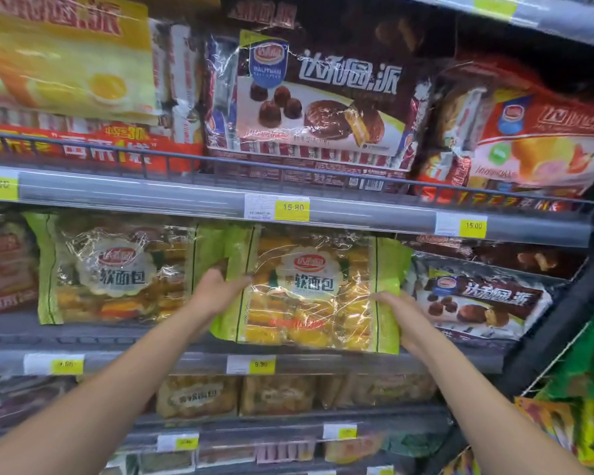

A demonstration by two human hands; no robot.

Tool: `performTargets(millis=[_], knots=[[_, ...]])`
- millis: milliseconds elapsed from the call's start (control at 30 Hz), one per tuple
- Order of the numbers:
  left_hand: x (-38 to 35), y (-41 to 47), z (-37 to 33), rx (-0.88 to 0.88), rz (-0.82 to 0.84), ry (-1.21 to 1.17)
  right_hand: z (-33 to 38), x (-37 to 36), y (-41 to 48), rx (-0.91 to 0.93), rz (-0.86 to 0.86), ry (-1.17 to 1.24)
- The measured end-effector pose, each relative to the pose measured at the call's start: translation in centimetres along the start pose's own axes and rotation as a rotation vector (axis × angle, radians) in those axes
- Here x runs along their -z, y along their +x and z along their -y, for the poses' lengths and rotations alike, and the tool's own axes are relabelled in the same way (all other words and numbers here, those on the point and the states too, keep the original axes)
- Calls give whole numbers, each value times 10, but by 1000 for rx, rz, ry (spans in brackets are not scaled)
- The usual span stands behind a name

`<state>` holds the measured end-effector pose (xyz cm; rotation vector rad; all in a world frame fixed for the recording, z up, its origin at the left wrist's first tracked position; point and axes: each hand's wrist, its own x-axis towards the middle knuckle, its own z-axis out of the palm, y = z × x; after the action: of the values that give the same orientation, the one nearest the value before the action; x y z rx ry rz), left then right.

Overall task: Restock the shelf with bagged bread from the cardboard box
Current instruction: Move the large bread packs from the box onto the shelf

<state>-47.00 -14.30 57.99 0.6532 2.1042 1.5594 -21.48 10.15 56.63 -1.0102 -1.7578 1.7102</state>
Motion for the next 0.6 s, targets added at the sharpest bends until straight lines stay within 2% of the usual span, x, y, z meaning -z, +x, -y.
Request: performTargets(millis=[300,500,600], knots=[[-21,16,-16,38,-162,47,12,-10,41,23,-107,-159],[-32,28,-3,34,-146,241,0,-24,53,69,-204,-226],[-40,23,-4,58,-152,319,-1,-27,55,67,-259,-419]])
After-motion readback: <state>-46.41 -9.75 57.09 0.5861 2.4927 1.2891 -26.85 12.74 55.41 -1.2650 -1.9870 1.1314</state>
